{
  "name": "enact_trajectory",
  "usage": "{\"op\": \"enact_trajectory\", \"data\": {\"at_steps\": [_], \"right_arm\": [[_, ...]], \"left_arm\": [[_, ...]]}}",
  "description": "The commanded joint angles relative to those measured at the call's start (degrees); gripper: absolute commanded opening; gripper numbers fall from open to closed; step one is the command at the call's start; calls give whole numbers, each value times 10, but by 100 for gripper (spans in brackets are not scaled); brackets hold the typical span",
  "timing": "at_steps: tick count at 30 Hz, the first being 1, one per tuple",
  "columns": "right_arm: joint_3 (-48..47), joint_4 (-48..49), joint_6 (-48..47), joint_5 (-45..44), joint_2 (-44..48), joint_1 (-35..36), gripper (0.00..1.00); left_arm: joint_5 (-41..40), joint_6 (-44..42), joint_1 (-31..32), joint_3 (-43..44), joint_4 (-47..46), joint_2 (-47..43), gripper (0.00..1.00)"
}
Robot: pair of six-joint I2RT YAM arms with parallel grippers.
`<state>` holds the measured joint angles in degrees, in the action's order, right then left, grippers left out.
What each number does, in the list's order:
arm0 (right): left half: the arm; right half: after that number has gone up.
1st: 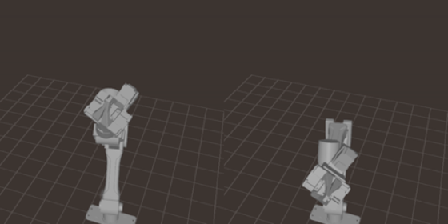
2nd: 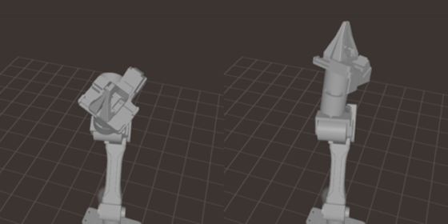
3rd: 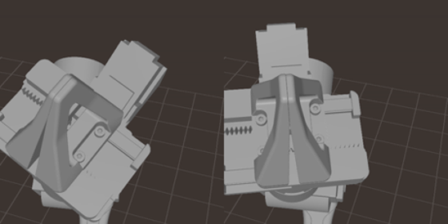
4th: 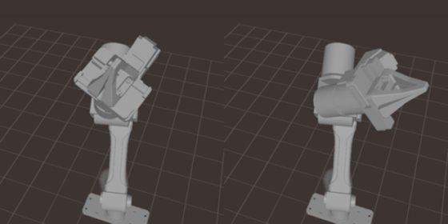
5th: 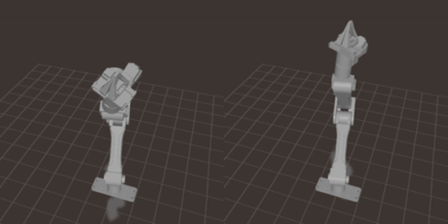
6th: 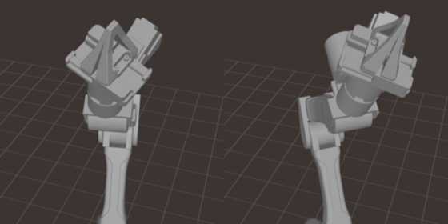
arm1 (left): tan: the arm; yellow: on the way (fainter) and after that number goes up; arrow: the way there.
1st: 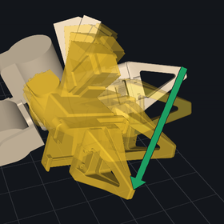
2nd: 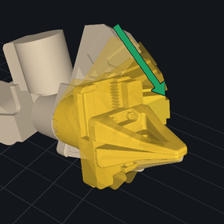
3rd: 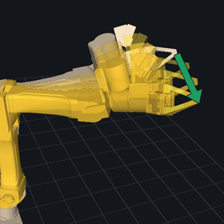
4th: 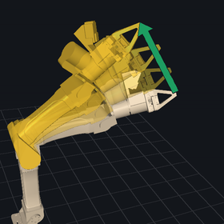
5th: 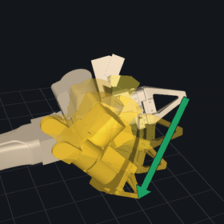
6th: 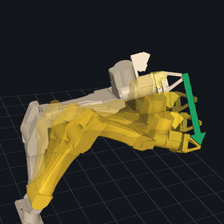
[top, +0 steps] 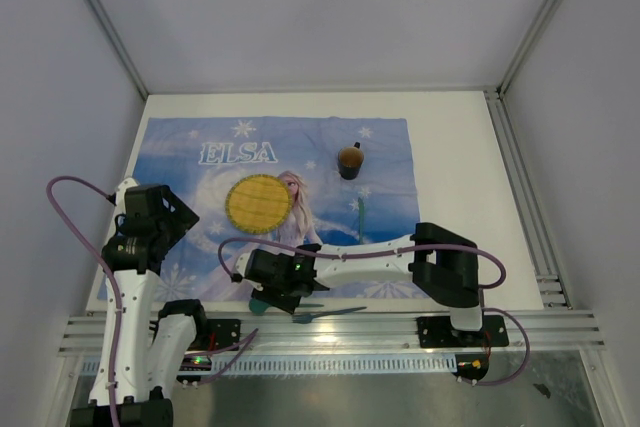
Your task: Set the dinner table for one person
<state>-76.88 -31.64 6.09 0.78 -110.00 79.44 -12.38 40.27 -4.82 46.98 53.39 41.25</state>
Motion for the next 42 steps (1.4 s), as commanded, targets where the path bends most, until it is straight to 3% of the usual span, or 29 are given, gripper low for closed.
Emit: {"op": "enact_trajectory", "data": {"at_steps": [1,32,42], "right_arm": [[3,19,-6,21,4,3,34],[-7,44,-30,37,-28,3,33],[-29,40,-50,36,-57,3,8]], "left_arm": [[3,0,2,9,-17,2,81],[-3,-2,2,14,-9,4,81],[-4,-2,2,14,-7,3,81]]}}
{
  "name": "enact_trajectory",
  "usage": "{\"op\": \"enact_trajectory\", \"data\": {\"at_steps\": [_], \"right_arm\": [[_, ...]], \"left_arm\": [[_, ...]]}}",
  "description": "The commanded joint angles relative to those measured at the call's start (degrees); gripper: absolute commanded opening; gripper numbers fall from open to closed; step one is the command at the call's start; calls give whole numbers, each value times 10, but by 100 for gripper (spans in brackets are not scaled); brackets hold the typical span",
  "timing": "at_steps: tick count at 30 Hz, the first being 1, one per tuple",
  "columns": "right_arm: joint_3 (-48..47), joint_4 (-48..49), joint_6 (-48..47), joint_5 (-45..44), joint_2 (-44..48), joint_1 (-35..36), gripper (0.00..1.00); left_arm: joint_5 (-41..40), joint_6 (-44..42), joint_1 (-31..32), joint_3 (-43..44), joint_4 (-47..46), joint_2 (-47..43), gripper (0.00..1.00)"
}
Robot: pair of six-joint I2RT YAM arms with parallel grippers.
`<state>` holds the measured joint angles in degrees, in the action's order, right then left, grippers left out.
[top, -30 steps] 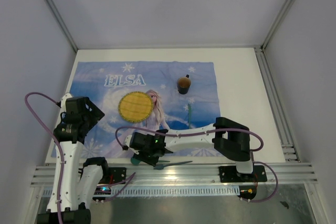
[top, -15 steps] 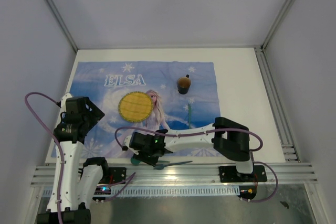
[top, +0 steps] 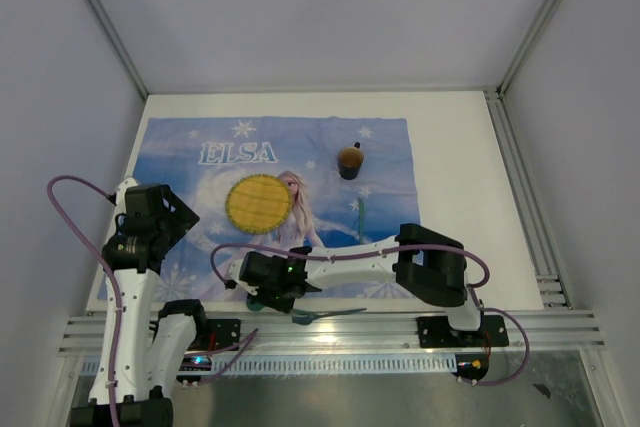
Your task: Set the dinner table for one person
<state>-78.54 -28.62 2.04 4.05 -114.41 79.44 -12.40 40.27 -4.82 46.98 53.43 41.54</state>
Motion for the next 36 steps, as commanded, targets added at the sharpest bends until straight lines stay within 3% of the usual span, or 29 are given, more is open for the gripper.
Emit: {"op": "enact_trajectory", "data": {"at_steps": [1,10,21,28,31,32,36], "right_arm": [[-12,10,-9,3,-12,3,7],[11,6,-9,7,18,3,3],[8,-77,-35,32,133,3,3],[-13,-77,18,-54,182,-15,3],[-33,-88,76,-138,176,-51,3],[-37,-106,97,-202,169,-64,3],[-47,-172,218,-321,161,-173,3]], "left_arm": [[-3,-2,2,14,-8,2,81],[-2,-1,2,10,-14,8,81],[-6,2,2,9,-15,2,81],[-6,3,2,9,-14,0,81],[-5,2,2,10,-14,-1,81],[-4,2,2,10,-14,-1,81],[-3,2,2,10,-15,0,81]]}}
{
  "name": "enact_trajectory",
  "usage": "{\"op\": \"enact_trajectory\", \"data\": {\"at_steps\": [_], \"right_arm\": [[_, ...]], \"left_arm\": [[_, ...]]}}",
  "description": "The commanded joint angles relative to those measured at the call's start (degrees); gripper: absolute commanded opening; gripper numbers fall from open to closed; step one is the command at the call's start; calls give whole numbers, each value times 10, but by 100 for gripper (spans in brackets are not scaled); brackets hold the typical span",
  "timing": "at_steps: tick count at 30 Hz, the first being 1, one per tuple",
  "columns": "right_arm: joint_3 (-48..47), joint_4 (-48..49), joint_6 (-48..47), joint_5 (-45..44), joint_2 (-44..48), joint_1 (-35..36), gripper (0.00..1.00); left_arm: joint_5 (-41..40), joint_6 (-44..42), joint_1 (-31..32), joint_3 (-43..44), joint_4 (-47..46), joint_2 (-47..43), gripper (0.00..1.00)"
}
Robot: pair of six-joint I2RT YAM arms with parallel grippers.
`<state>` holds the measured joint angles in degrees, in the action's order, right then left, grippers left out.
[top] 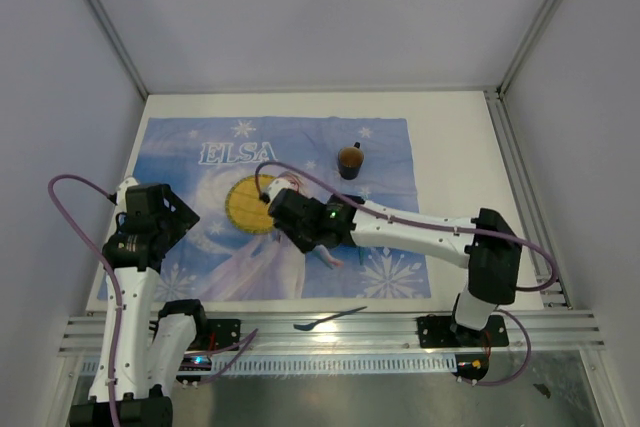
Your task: Set the dinner table for one person
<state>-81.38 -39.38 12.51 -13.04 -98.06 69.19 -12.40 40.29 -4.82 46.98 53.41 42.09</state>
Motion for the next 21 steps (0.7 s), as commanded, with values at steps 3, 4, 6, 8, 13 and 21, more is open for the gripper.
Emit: {"op": "enact_trajectory", "data": {"at_steps": [3,4,6,8,13,21], "right_arm": [[-8,-120,197,-187,-10,-133,3],[-1,-126,212,-189,-9,-168,3],[22,-134,244,-186,1,-194,3],[34,-142,258,-179,5,-216,3],[80,-143,288,-168,17,-230,3],[129,-133,320,-159,29,-230,3]], "left_arm": [[-4,0,2,10,-15,-7,81],[-5,1,2,9,-13,-7,81],[-6,2,2,10,-15,-7,81],[-8,1,2,9,-15,-8,81],[-8,2,2,10,-14,-9,81],[0,0,2,9,-16,-6,81]]}}
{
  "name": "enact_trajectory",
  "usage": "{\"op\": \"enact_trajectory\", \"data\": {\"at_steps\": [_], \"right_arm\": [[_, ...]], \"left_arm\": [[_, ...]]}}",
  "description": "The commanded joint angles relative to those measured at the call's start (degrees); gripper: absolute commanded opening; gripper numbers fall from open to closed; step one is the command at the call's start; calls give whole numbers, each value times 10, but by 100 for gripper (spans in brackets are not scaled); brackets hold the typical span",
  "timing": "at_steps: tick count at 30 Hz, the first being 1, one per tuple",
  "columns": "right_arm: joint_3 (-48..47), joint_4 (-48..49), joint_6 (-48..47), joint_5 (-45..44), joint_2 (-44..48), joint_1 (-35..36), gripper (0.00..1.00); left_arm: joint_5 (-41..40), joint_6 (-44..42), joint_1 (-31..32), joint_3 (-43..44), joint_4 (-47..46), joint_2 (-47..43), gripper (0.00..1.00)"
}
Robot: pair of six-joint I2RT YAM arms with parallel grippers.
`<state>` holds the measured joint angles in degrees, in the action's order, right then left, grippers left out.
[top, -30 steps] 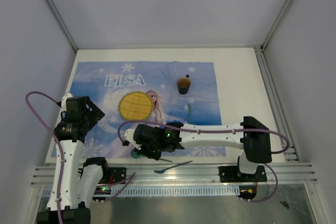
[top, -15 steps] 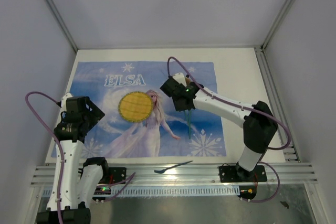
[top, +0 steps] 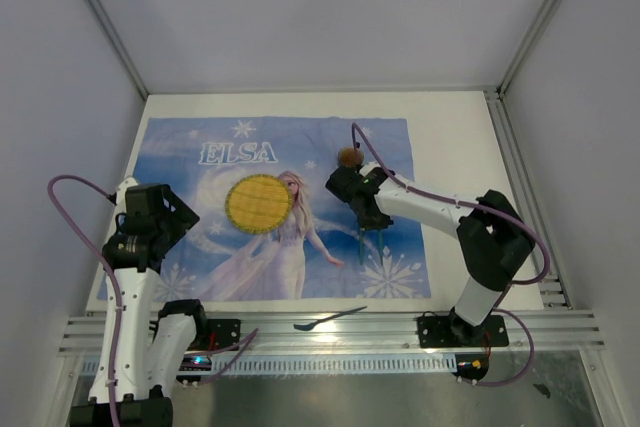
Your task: Set the dinner table for one person
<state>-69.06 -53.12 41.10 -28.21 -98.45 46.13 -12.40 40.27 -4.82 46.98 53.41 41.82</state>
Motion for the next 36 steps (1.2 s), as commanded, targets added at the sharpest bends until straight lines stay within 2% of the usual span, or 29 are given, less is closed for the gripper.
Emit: {"op": "enact_trajectory", "data": {"at_steps": [1,36], "right_arm": [[8,5,37,-9,30,1,3],[42,60,38,20,-39,-1,3]], "left_arm": [[0,0,2,9,-16,-3,81],[6,-3,2,9,-19,3,81]]}}
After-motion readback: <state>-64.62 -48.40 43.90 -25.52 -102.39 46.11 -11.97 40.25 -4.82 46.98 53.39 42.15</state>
